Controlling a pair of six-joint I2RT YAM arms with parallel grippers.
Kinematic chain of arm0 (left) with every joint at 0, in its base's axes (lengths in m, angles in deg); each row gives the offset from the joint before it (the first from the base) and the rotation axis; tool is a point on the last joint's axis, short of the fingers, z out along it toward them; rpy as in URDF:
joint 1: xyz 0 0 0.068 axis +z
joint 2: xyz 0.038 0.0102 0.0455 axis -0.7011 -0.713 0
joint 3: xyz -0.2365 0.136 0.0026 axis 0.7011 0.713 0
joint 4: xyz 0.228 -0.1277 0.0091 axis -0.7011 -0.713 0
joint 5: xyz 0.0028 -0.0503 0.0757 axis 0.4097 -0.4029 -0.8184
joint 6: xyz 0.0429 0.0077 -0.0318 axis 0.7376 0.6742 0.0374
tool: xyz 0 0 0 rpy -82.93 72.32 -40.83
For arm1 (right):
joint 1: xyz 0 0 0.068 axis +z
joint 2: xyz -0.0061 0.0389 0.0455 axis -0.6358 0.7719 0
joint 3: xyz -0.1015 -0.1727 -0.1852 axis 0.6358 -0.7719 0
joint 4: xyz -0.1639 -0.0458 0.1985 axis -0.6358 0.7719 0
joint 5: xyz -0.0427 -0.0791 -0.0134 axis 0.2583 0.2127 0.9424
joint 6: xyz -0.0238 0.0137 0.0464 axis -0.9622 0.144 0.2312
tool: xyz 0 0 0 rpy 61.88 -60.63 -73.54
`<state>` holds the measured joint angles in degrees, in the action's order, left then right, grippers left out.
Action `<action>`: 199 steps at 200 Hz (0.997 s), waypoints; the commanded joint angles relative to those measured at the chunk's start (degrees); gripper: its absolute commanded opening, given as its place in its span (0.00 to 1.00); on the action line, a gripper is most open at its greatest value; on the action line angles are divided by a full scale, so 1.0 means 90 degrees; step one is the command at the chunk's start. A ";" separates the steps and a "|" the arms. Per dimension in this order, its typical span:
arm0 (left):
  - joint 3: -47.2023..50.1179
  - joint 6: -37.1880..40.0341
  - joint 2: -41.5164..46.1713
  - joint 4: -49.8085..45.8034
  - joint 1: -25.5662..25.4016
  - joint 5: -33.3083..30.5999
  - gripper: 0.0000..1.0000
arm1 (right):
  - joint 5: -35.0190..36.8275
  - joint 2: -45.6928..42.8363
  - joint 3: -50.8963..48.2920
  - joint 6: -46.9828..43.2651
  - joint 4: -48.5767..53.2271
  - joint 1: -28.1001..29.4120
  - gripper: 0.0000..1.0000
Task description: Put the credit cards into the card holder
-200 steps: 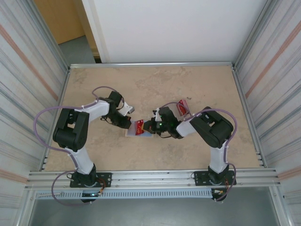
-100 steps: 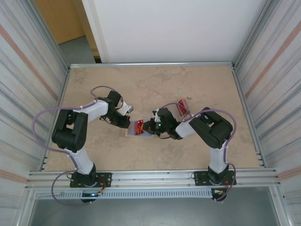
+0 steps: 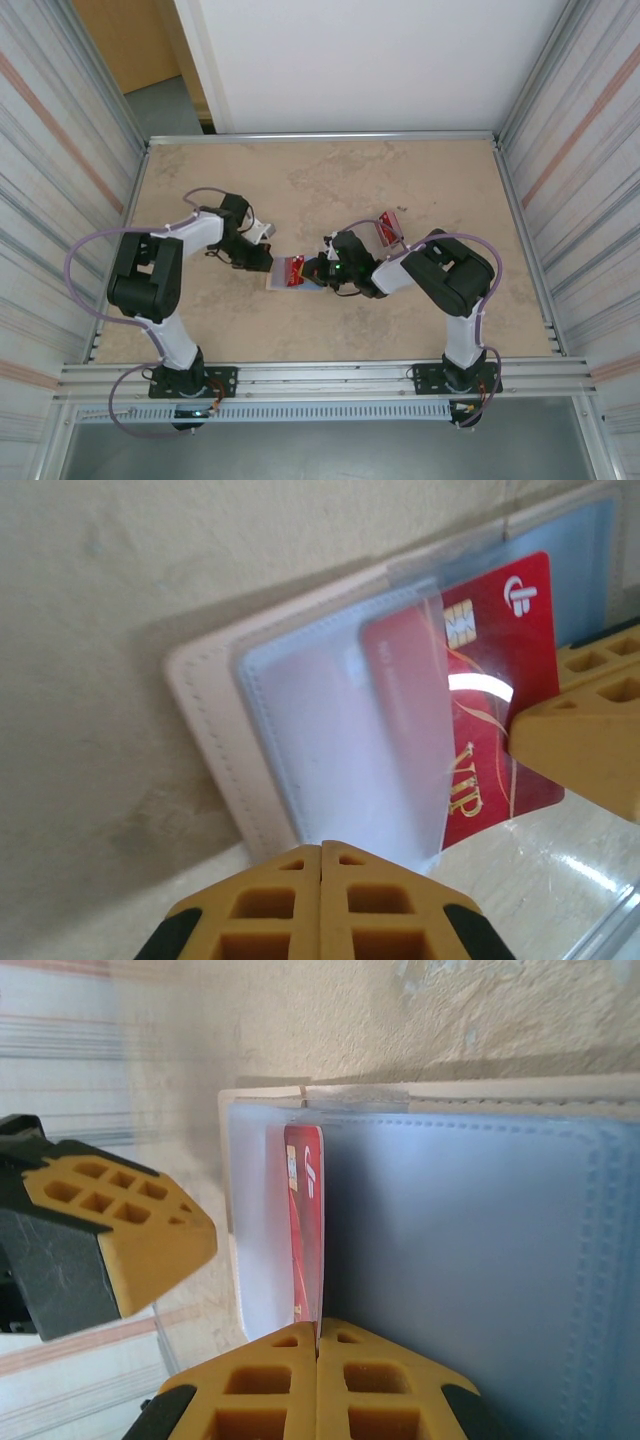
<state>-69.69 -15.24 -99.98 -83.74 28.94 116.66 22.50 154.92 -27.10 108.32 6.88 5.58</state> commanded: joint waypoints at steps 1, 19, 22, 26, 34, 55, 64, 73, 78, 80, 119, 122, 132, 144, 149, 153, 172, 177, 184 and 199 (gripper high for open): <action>0.0103 -0.0287 -0.0035 0.0031 -0.0086 0.0284 0.03 | 0.0335 -0.0087 0.0078 0.0048 0.0826 0.0106 0.05; 0.0072 -0.0421 -0.0151 0.0036 -0.0114 0.0277 0.03 | 0.0395 -0.0154 0.0171 0.0016 0.1078 0.0146 0.08; 0.0069 -0.0428 -0.0166 0.0044 -0.0115 0.0268 0.03 | 0.0401 -0.0169 0.0183 0.0017 0.1111 0.0154 0.08; 0.0069 -0.0454 -0.0194 0.0053 -0.0107 0.0261 0.03 | 0.0418 -0.0182 0.0205 0.0016 0.1167 0.0170 0.09; 0.0080 -0.0485 -0.0214 0.0069 -0.0110 0.0250 0.03 | 0.0436 -0.0208 0.0249 0.0007 0.1261 0.0187 0.10; 0.0084 -0.0576 -0.0208 0.0120 -0.0131 0.0317 0.03 | 0.0497 -0.0244 0.0366 -0.0295 0.1530 0.0247 0.11; 0.0100 -0.0588 -0.0185 0.0142 -0.0129 0.0352 0.03 | 0.0529 -0.0254 0.0421 -0.0338 0.1652 0.0278 0.11; 0.0130 -0.0588 -0.0152 0.0165 -0.0130 0.0372 0.03 | 0.0559 -0.0267 0.0465 -0.0373 0.1771 0.0297 0.12; 0.0144 -0.0594 -0.0133 0.0181 -0.0126 0.0372 0.03 | 0.0575 -0.0268 0.0480 -0.0391 0.1821 0.0304 0.12; 0.0153 -0.0597 -0.0123 0.0179 -0.0128 0.0373 0.03 | 0.0576 -0.0265 0.0500 -0.0393 0.1831 0.0306 0.12; 0.0062 -0.0744 0.0063 0.0125 0.0004 0.0324 0.03 | 0.0581 -0.0254 0.0685 -0.0486 0.2097 0.0320 0.12; 0.0083 -0.0780 0.0085 0.0137 0.0044 0.0324 0.03 | 0.0575 -0.0254 0.0698 -0.0494 0.2123 0.0325 0.12; 0.0145 -0.0887 0.0125 0.0214 0.0156 0.0315 0.04 | 0.0591 -0.0263 0.0745 -0.0544 0.2232 0.0327 0.12; 0.0241 -0.0960 0.0150 0.0323 0.0261 0.0294 0.04 | 0.0611 -0.0276 0.0811 -0.0612 0.2367 0.0344 0.13; 0.0271 -0.0998 0.0145 0.0368 0.0291 0.0276 0.03 | 0.0620 -0.0290 0.0829 -0.0630 0.2402 0.0341 0.13; 0.0267 -0.1015 0.0124 0.0385 0.0303 0.0251 0.03 | 0.0635 -0.0297 0.0854 -0.0659 0.2442 0.0336 0.13; 0.0221 -0.1130 -0.0025 0.0385 0.0304 0.0302 0.04 | 0.0658 -0.0295 0.0927 -0.0733 0.2597 0.0355 0.13; 0.0223 -0.1168 -0.0063 0.0393 0.0305 0.0351 0.04 | 0.0666 -0.0307 0.0946 -0.0744 0.2625 0.0356 0.14; 0.0218 -0.1210 -0.0117 0.0406 0.0295 0.0389 0.04 | 0.0661 -0.0307 0.0983 -0.0771 0.2677 0.0370 0.14; 0.0270 -0.1286 -0.0176 0.0476 0.0285 0.0448 0.04 | 0.0674 -0.0316 0.1059 -0.0820 0.2810 0.0390 0.14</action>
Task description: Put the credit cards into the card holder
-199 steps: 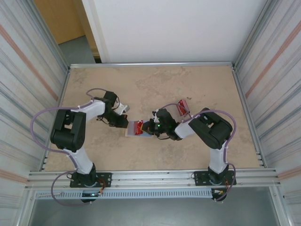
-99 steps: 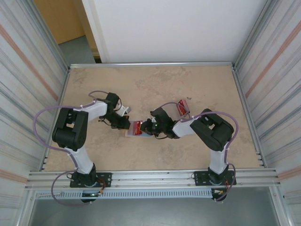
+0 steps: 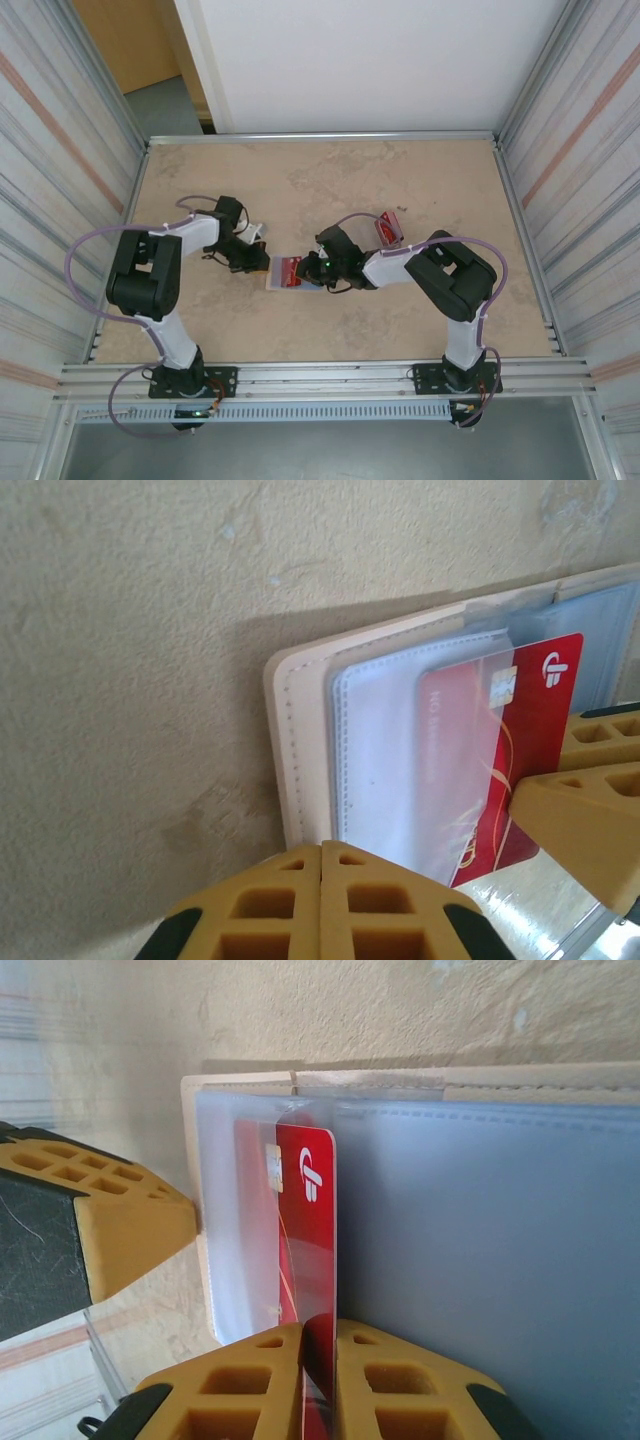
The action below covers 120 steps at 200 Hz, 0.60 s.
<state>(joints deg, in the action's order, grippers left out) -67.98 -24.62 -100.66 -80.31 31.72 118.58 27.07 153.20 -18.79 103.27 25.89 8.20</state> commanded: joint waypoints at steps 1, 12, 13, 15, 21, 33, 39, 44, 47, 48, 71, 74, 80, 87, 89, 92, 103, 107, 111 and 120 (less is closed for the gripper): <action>0.0084 -0.0247 -0.0105 0.0104 -0.0023 0.0241 0.04 | 0.0165 -0.0127 0.0145 -0.0266 0.0706 0.0105 0.14; 0.0140 -0.0270 -0.0120 0.0151 -0.0043 0.0257 0.04 | 0.0179 -0.0121 0.0211 -0.0317 0.0839 0.0121 0.15; 0.0143 -0.0275 -0.0120 0.0161 -0.0048 0.0257 0.04 | 0.0176 -0.0121 0.0226 -0.0324 0.0860 0.0121 0.15; 0.0157 -0.0278 -0.0127 0.0169 -0.0051 0.0257 0.04 | 0.0179 -0.0120 0.0245 -0.0334 0.0892 0.0122 0.15; 0.0174 -0.0288 -0.0138 0.0190 -0.0062 0.0264 0.03 | 0.0187 -0.0120 0.0295 -0.0363 0.0959 0.0138 0.16; 0.0185 -0.0311 -0.0163 0.0201 -0.0106 0.0285 0.04 | 0.0189 -0.0121 0.0358 -0.0407 0.1035 0.0160 0.16; 0.0191 -0.0312 -0.0167 0.0211 -0.0127 0.0294 0.04 | 0.0195 -0.0129 0.0377 -0.0431 0.1063 0.0157 0.16; 0.0188 -0.0320 -0.0168 0.0203 -0.0145 0.0296 0.04 | 0.0202 -0.0111 0.0400 -0.0433 0.1074 0.0157 0.16; 0.0185 -0.0324 -0.0168 0.0217 -0.0147 0.0296 0.04 | 0.0200 -0.0111 0.0406 -0.0437 0.1084 0.0161 0.16; 0.0185 -0.0326 -0.0168 0.0219 -0.0144 0.0296 0.04 | 0.0201 -0.0106 0.0407 -0.0438 0.1085 0.0156 0.16; 0.0205 -0.0356 -0.0155 0.0238 -0.0158 0.0306 0.04 | 0.0199 -0.0063 0.0560 -0.0510 0.1225 0.0161 0.17; 0.0205 -0.0357 -0.0157 0.0240 -0.0160 0.0306 0.04 | 0.0202 -0.0063 0.0578 -0.0520 0.1252 0.0167 0.17; 0.0208 -0.0365 -0.0139 0.0241 -0.0159 0.0306 0.03 | 0.0200 -0.0054 0.0625 -0.0542 0.1303 0.0166 0.17; 0.0210 -0.0369 -0.0137 0.0245 -0.0155 0.0311 0.03 | 0.0202 -0.0048 0.0687 -0.0585 0.1391 0.0172 0.18; 0.0206 -0.0372 -0.0131 0.0244 -0.0152 0.0314 0.03 | 0.0202 -0.0044 0.0704 -0.0592 0.1411 0.0171 0.18; 0.0205 -0.0383 -0.0122 0.0244 -0.0155 0.0315 0.04 | 0.0207 -0.0036 0.0736 -0.0615 0.1467 0.0184 0.18; 0.0209 -0.0388 -0.0112 0.0245 -0.0155 0.0325 0.03 | 0.0229 -0.0016 0.0850 -0.0693 0.1644 0.0189 0.19; 0.0214 -0.0396 -0.0112 0.0248 -0.0156 0.0333 0.03 | 0.0241 -0.0005 0.0901 -0.0715 0.1704 0.0193 0.20; 0.0214 -0.0396 -0.0110 0.0245 -0.0153 0.0333 0.03 | 0.0239 0.0010 0.0939 -0.0737 0.1758 0.0195 0.20; 0.0224 -0.0406 -0.0091 0.0252 -0.0158 0.0340 0.03 | 0.0225 0.0036 0.1017 -0.0777 0.1850 0.0191 0.20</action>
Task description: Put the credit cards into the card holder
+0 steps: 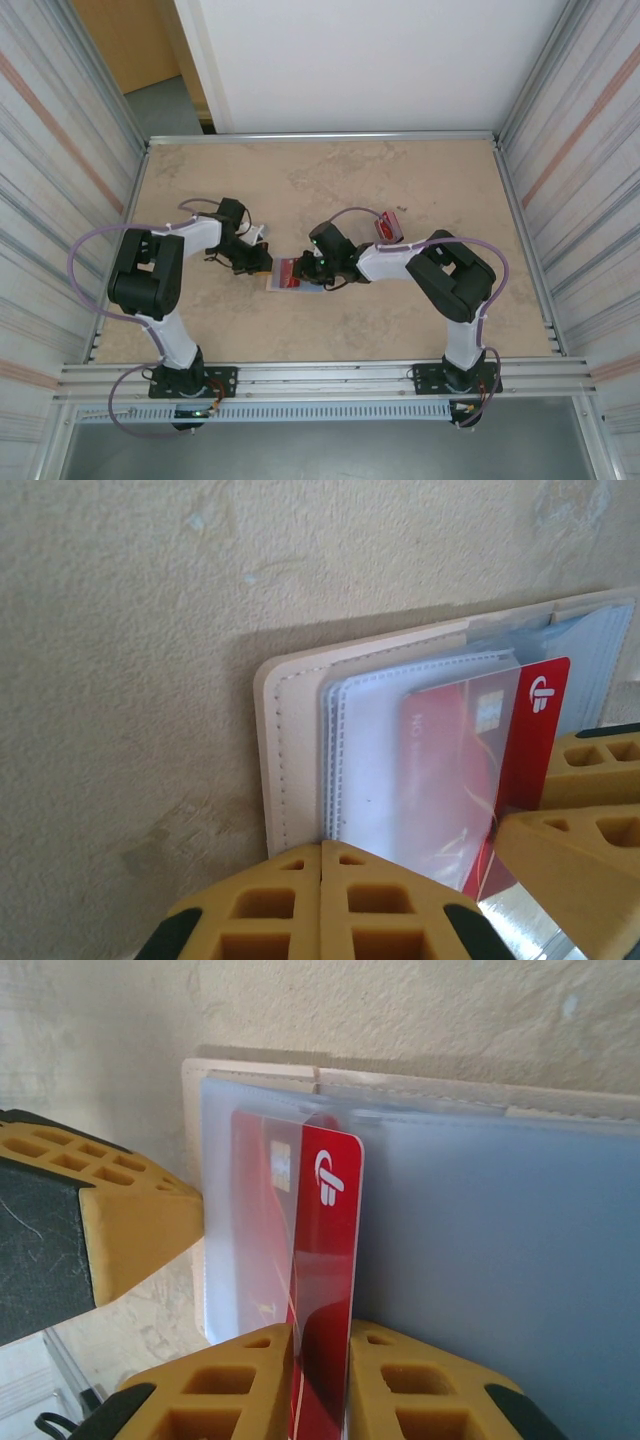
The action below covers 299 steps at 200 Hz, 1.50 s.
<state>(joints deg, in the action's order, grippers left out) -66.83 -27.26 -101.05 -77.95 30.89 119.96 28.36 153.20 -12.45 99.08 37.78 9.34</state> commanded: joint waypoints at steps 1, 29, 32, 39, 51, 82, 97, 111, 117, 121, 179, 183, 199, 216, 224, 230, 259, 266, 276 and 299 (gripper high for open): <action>0.0095 -0.0117 -0.0047 -0.0011 -0.0062 0.0189 0.03 | 0.0085 0.0041 0.0320 -0.0317 0.0537 0.0070 0.20; 0.0134 -0.0139 -0.0040 0.0067 -0.0065 0.0255 0.03 | 0.0064 0.0159 0.0513 -0.0390 0.0724 0.0074 0.20; 0.0130 -0.0141 -0.0048 0.0068 -0.0066 0.0251 0.03 | 0.0060 0.0171 0.0529 -0.0399 0.0742 0.0082 0.20; 0.0134 -0.0156 -0.0060 0.0067 -0.0066 0.0248 0.03 | 0.0041 0.0205 0.0573 -0.0409 0.0777 0.0084 0.20; 0.0125 -0.0175 -0.0054 0.0066 -0.0065 0.0273 0.03 | 0.0003 0.0245 0.0642 -0.0426 0.0837 0.0089 0.20; 0.0163 -0.0194 0.0010 0.0111 -0.0060 0.0306 0.04 | -0.0035 0.0328 0.0876 -0.0561 0.1100 0.0095 0.21; 0.0199 -0.0190 0.0025 0.0146 -0.0062 0.0317 0.03 | -0.0019 0.0367 0.0967 -0.0642 0.1254 0.0104 0.23; 0.0203 -0.0190 0.0031 0.0163 -0.0067 0.0319 0.03 | 0.0017 0.0392 0.1054 -0.0745 0.1427 0.0107 0.24; 0.0194 -0.0183 0.0024 0.0164 -0.0068 0.0319 0.03 | 0.0046 0.0397 0.1104 -0.0799 0.1513 0.0103 0.24; 0.0185 -0.0180 0.0018 0.0156 -0.0064 0.0316 0.03 | 0.0063 0.0406 0.1131 -0.0838 0.1581 0.0109 0.25; 0.0091 -0.0107 -0.0037 0.0116 -0.0067 0.0203 0.03 | 0.0256 0.0475 0.1536 -0.1323 0.2428 0.0086 0.29; 0.0092 -0.0103 -0.0046 0.0115 -0.0060 0.0194 0.03 | 0.0264 0.0475 0.1552 -0.1358 0.2473 0.0084 0.29; 0.0086 -0.0073 -0.0057 0.0111 -0.0067 0.0155 0.03 | 0.0331 0.0504 0.1638 -0.1459 0.2639 0.0074 0.30; 0.0076 -0.0063 -0.0081 0.0095 -0.0066 0.0133 0.03 | 0.0351 0.0561 0.1719 -0.1506 0.2713 0.0085 0.30; 0.0076 -0.0063 -0.0087 0.0086 -0.0060 0.0138 0.03 | 0.0347 0.0585 0.1750 -0.1510 0.2721 0.0098 0.30; 0.0076 -0.0063 -0.0081 0.0090 -0.0065 0.0143 0.03 | 0.0345 0.0608 0.1780 -0.1517 0.2714 0.0110 0.30; 0.0086 -0.0063 -0.0069 0.0098 -0.0066 0.0153 0.03 | 0.0285 0.0718 0.1945 -0.1562 0.2756 0.0147 0.30; 0.0086 -0.0063 -0.0067 0.0090 -0.0066 0.0144 0.03 | 0.0285 0.0743 0.1984 -0.1573 0.2785 0.0145 0.30; 0.0086 -0.0056 -0.0034 0.0078 -0.0063 0.0140 0.03 | 0.0322 0.0757 0.2007 -0.1580 0.2812 0.0145 0.30; 0.0125 -0.0061 0.0029 0.0113 -0.0050 0.0152 0.03 | 0.0281 0.0814 0.2066 -0.1593 0.2797 0.0137 0.31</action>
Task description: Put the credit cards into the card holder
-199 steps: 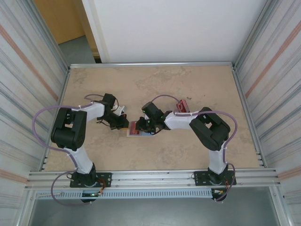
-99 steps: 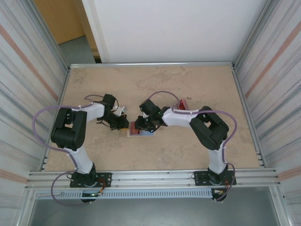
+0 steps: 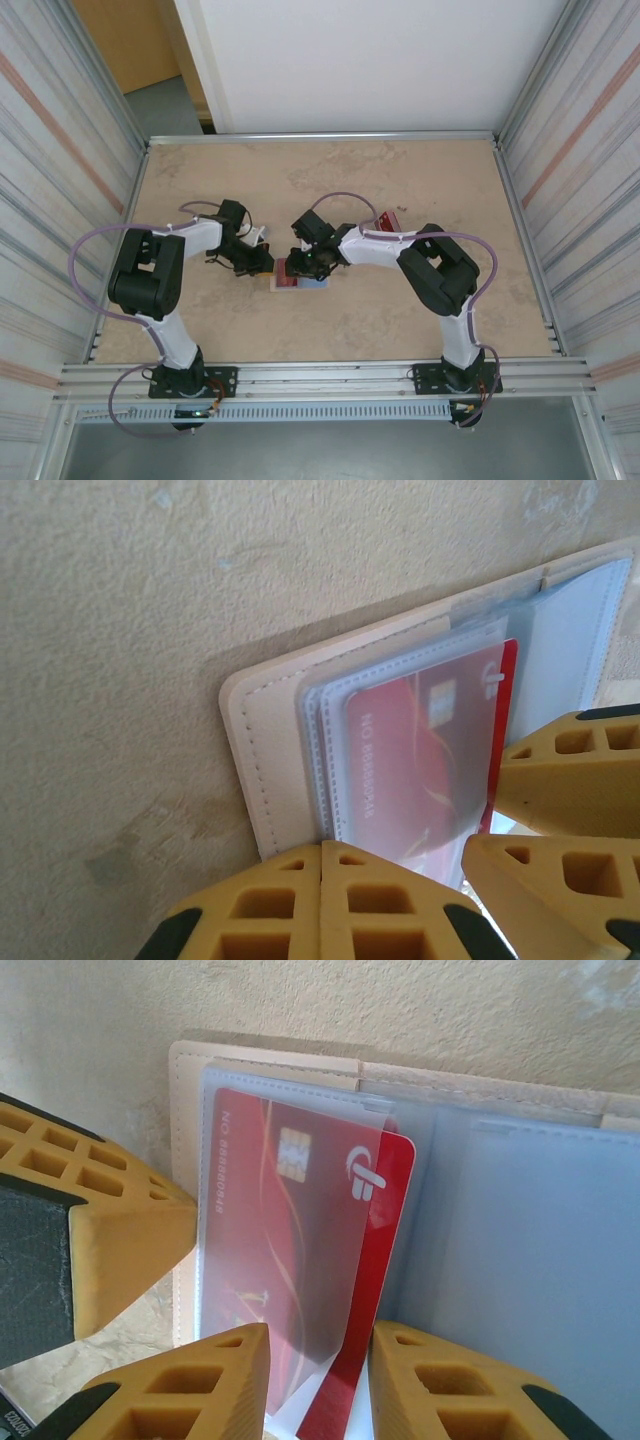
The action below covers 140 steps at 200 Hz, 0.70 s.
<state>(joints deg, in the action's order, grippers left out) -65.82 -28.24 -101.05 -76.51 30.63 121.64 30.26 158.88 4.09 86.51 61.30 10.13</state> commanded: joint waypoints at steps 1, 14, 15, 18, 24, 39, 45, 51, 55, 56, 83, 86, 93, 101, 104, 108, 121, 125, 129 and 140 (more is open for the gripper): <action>0.0013 0.0052 0.0035 -0.0046 -0.0025 -0.0035 0.03 | 0.0066 0.0189 0.0238 -0.0196 0.0186 0.0048 0.31; 0.0023 0.0056 0.0031 -0.0037 -0.0018 -0.0032 0.03 | 0.0043 0.0250 0.0328 -0.0217 0.0222 0.0056 0.31; 0.0023 0.0056 0.0031 -0.0041 -0.0019 -0.0033 0.03 | 0.0043 0.0262 0.0337 -0.0221 0.0230 0.0065 0.31; 0.0023 0.0057 0.0027 -0.0040 -0.0019 -0.0033 0.03 | 0.0043 0.0275 0.0352 -0.0225 0.0247 0.0065 0.31; 0.0018 0.0056 0.0017 -0.0037 -0.0002 -0.0035 0.03 | 0.0048 0.0294 0.0397 -0.0252 0.0281 0.0073 0.31; -0.0006 0.0065 0.0003 -0.0070 -0.0004 -0.0034 0.03 | 0.0108 0.0321 0.0474 -0.0308 0.0406 0.0080 0.31; -0.0011 0.0068 0.0010 -0.0075 0.0004 -0.0034 0.03 | 0.0144 0.0313 0.0502 -0.0337 0.0467 0.0075 0.31; -0.0016 0.0066 0.0022 -0.0075 0.0002 -0.0034 0.03 | 0.0183 0.0302 0.0520 -0.0376 0.0522 0.0076 0.31; -0.0008 0.0071 0.0030 -0.0074 0.0000 -0.0038 0.03 | 0.0215 0.0289 0.0534 -0.0396 0.0576 0.0070 0.31; -0.0007 0.0068 0.0031 -0.0074 0.0000 -0.0041 0.03 | 0.0222 0.0286 0.0532 -0.0404 0.0592 0.0072 0.31; 0.0012 0.0126 0.0210 -0.0062 0.0078 -0.0108 0.03 | 0.0574 0.0027 0.0543 -0.0643 0.1039 0.0021 0.34; 0.0013 0.0139 0.0237 -0.0062 0.0092 -0.0120 0.03 | 0.0614 -0.0023 0.0527 -0.0671 0.1104 0.0016 0.35; 0.0013 0.0167 0.0316 -0.0046 0.0130 -0.0169 0.03 | 0.0720 -0.0149 0.0521 -0.0729 0.1218 -0.0015 0.36; 0.0004 0.0191 0.0419 -0.0063 0.0191 -0.0231 0.04 | 0.0857 -0.0309 0.0490 -0.0816 0.1380 -0.0040 0.37; 0.0011 0.0201 0.0455 -0.0056 0.0211 -0.0259 0.04 | 0.0910 -0.0372 0.0484 -0.0850 0.1452 -0.0047 0.37; -0.0010 0.0236 0.0503 -0.0074 0.0233 -0.0297 0.05 | 0.0968 -0.0456 0.0477 -0.0897 0.1544 -0.0066 0.38; -0.0063 0.0384 0.0689 -0.0122 0.0264 -0.0511 0.10 | 0.1123 -0.0724 0.0475 -0.1047 0.1848 -0.0134 0.40; -0.0093 0.0449 0.0741 -0.0129 0.0264 -0.0581 0.11 | 0.1171 -0.0821 0.0466 -0.1099 0.1943 -0.0162 0.41; -0.0112 0.0507 0.0831 -0.0141 0.0263 -0.0641 0.11 | 0.1228 -0.0929 0.0455 -0.1151 0.2041 -0.0193 0.42; -0.0190 0.0665 0.1055 -0.0152 0.0260 -0.0807 0.13 | 0.1386 -0.1203 0.0455 -0.1307 0.2330 -0.0290 0.44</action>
<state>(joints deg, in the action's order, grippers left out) -65.86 -26.41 -96.88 -76.70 32.75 118.26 37.56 155.36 7.83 79.23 74.28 9.30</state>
